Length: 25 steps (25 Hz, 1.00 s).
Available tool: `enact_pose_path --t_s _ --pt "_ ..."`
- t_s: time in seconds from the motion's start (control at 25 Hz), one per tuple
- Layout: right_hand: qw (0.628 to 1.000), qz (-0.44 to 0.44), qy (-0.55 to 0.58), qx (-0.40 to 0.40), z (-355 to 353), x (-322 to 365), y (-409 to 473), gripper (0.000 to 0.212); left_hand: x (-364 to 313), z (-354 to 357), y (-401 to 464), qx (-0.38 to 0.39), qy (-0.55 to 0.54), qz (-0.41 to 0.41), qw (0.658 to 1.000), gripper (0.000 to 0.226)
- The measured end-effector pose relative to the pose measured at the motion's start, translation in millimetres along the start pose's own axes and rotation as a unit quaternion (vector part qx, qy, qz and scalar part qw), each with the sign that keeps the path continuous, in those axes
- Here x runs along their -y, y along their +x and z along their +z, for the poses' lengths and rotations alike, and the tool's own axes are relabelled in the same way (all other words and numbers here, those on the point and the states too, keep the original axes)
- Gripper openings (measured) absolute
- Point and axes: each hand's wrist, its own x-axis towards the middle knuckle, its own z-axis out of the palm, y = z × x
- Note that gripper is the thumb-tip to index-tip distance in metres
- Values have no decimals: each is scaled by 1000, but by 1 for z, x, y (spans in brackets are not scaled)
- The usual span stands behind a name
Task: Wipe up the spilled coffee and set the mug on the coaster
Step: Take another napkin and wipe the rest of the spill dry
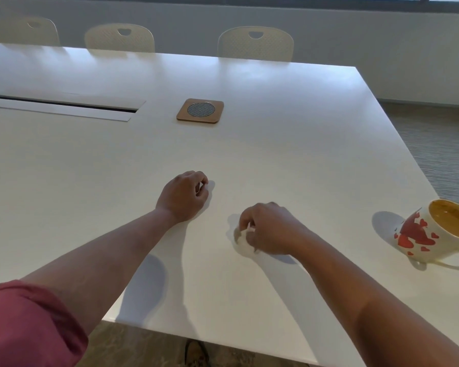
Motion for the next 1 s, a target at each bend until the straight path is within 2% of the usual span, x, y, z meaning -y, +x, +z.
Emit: enact_pose_path --t_s 0.08,0.12,0.2,0.32,0.56,0.68,0.8,1.0 --pt "999 1 48 20 -5 1 1 35 -1 -1 0 4 0 0 1000 6" --pt "998 10 54 -1 -8 -3 4 38 -1 -1 -1 5 0 -1 1000 6" --pt "997 35 18 -61 -15 -14 12 39 -1 -1 0 5 0 -1 1000 7" --pt "991 59 -57 -110 -18 -27 24 33 -1 -1 0 4 -4 -4 1000 8" --pt "972 65 -103 -201 -14 -29 58 30 1 -2 1 13 -28 -14 999 6" --pt "968 57 -116 -214 -12 -21 82 21 4 -1 4 24 -41 -17 999 8" --pt "962 41 -149 -224 -11 -10 101 25 4 -1 6 26 -53 -19 998 11" --pt "966 18 -142 -215 -7 15 120 28 9 0 9 40 -76 -17 996 24"
